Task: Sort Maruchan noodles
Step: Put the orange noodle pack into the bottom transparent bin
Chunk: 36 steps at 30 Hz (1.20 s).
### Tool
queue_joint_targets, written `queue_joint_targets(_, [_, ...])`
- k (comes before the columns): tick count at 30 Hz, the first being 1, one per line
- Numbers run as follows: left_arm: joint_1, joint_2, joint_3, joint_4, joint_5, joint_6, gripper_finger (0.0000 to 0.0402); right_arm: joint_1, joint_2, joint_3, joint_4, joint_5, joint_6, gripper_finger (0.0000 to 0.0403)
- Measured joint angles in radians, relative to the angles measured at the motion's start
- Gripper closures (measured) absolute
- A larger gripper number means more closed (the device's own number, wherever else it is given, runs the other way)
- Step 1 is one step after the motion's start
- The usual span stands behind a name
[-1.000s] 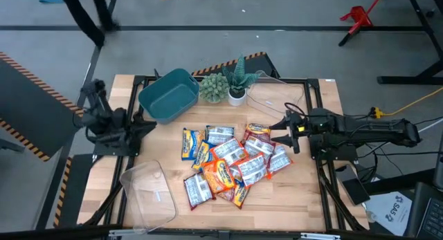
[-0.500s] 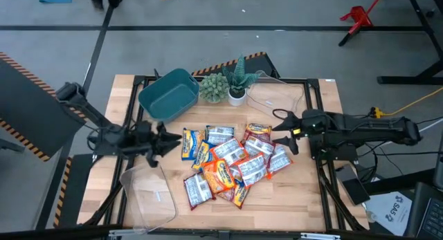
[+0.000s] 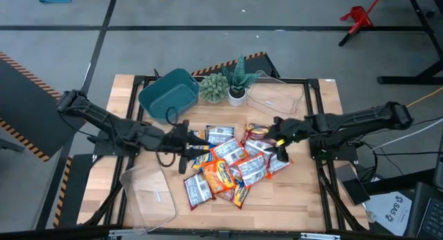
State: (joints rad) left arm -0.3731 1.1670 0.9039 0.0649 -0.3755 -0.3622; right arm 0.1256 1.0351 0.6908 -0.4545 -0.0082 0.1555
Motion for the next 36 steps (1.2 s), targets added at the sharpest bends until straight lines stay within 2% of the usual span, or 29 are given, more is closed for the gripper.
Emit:
queue_joint_targets(6, [0.096,0.039,0.020,-0.008,0.230,-0.011,0.0269,0.041,0.099,0.015,0.048,-0.010,-0.051,0.0150])
queue_joint_targets(10, [0.165,0.039,0.020,-0.007,0.330,-0.025,0.0269,0.053,0.149,0.015,0.148,-0.053,-0.126,0.0150])
queue_joint_targets(13, [0.199,0.039,0.020,-0.005,0.368,-0.041,0.0269,0.051,0.177,0.015,0.232,-0.093,-0.188,0.0150])
queue_joint_targets(18, [0.217,0.039,0.020,-0.005,0.395,-0.103,0.0269,0.051,0.225,0.016,0.316,-0.235,-0.238,0.0150])
queue_joint_targets(22, [0.195,0.039,0.020,-0.004,0.389,-0.127,0.0269,0.051,0.276,0.016,0.317,-0.316,-0.262,0.0150])
queue_joint_targets(27, [0.162,0.039,0.020,-0.005,0.320,-0.084,0.0269,0.051,0.352,0.016,0.345,-0.286,-0.318,0.0150])
queue_joint_targets(32, [0.142,0.039,0.020,-0.005,0.247,-0.075,0.0269,0.049,0.416,0.016,0.344,-0.206,-0.374,0.0150])
queue_joint_targets(36, [0.137,0.039,0.020,-0.004,0.257,-0.081,0.0269,0.023,0.443,0.016,0.346,-0.248,-0.369,0.0150])
